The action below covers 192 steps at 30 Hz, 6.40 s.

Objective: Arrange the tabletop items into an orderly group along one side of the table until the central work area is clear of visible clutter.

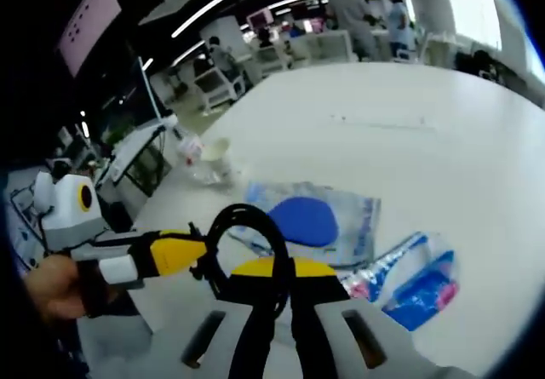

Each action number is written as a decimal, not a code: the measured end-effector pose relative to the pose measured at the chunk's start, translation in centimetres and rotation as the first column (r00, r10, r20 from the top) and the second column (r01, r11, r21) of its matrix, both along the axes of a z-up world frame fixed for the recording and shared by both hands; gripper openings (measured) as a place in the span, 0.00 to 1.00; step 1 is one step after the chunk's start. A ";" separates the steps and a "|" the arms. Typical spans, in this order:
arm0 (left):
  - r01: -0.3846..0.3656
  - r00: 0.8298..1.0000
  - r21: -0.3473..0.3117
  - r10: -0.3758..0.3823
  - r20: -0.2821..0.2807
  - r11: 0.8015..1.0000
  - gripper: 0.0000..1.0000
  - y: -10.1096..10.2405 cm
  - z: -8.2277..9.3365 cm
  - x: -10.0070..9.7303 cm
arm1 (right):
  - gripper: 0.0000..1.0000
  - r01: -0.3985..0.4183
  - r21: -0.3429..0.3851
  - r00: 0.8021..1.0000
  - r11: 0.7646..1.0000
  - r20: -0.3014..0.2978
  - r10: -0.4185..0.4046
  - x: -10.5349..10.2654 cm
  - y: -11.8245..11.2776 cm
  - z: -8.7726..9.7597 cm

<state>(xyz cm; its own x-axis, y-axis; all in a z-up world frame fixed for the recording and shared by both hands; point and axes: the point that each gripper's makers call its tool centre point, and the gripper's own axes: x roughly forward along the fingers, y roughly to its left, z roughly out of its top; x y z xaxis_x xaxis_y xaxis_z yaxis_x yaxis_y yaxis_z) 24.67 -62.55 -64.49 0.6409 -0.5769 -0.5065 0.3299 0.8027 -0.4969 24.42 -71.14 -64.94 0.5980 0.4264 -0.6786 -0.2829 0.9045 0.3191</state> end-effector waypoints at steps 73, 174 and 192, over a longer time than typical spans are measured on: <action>0.044 0.985 0.086 -0.028 -0.172 0.995 0.22 1.6 -8.3 -7.5 | 0.19 0.001 -0.040 0.987 0.999 -0.161 -0.007 -7.6 0.8 -8.4; 0.128 0.983 0.183 -0.101 -0.152 0.975 0.73 0.7 -8.3 8.9 | 0.55 -0.023 -0.061 0.994 0.998 -0.108 0.016 7.5 -5.2 -8.6; 0.124 0.985 0.189 -0.097 -0.146 0.974 0.50 1.6 -8.7 8.6 | 0.16 0.006 -0.059 0.991 0.998 -0.135 -0.014 7.4 -5.5 -9.1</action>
<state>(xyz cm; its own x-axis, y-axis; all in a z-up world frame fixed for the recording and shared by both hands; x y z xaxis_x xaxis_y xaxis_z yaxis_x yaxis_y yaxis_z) 33.23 -61.00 -73.15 0.4968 -0.5209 -0.6942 0.3628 0.8512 -0.3792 31.81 -76.63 -74.04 0.5029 0.3786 -0.7770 -0.2318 0.9251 0.3008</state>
